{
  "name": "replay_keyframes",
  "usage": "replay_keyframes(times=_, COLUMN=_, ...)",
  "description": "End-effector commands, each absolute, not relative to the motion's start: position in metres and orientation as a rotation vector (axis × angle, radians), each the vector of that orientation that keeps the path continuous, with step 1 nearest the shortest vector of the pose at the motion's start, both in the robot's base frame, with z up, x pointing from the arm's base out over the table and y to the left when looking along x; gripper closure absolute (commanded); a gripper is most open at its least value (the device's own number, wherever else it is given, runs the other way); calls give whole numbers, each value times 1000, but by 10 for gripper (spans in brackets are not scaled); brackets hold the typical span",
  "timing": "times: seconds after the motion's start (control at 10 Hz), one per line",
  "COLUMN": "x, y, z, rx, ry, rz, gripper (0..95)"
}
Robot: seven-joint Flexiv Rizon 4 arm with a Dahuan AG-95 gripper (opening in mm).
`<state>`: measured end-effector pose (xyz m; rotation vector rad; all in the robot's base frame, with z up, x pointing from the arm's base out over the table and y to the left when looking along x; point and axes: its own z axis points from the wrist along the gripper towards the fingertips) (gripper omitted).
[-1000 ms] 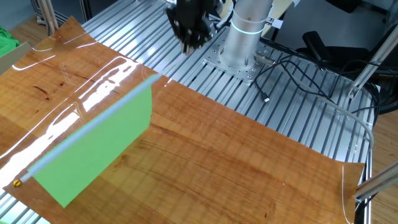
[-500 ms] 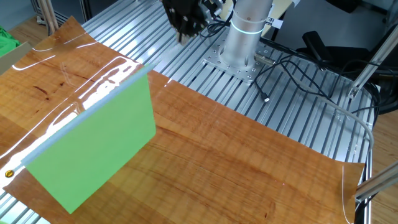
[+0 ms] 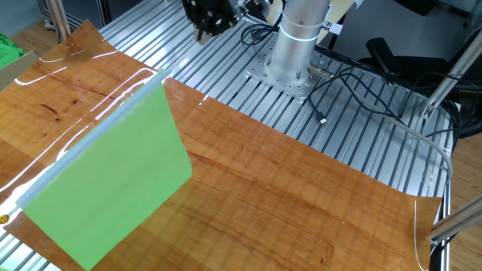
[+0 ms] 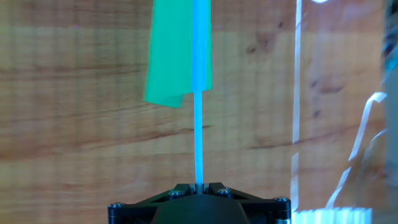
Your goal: Wave the flag
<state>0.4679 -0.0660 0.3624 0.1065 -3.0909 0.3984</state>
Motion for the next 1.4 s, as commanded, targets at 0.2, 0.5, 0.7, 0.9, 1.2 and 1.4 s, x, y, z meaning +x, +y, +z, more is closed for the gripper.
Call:
replay_keyframes(times=0.2, x=478, y=-45, z=359, rx=-23, ry=-3082, rz=193, gripper=950)
replay_keyframes(times=0.5, x=476, y=6, z=343, rx=-399, ry=-3042, rz=-117, gripper=950)
replay_keyframes(times=0.7, x=477, y=19, z=335, rx=-545, ry=-2998, rz=-275, gripper=950)
replay_keyframes(times=0.9, x=480, y=27, z=329, rx=-666, ry=-2948, rz=-372, gripper=950)
replay_keyframes(times=1.2, x=481, y=28, z=329, rx=-735, ry=-2888, rz=-505, gripper=950)
replay_keyframes(times=1.4, x=479, y=26, z=330, rx=-696, ry=-2908, rz=-441, gripper=950)
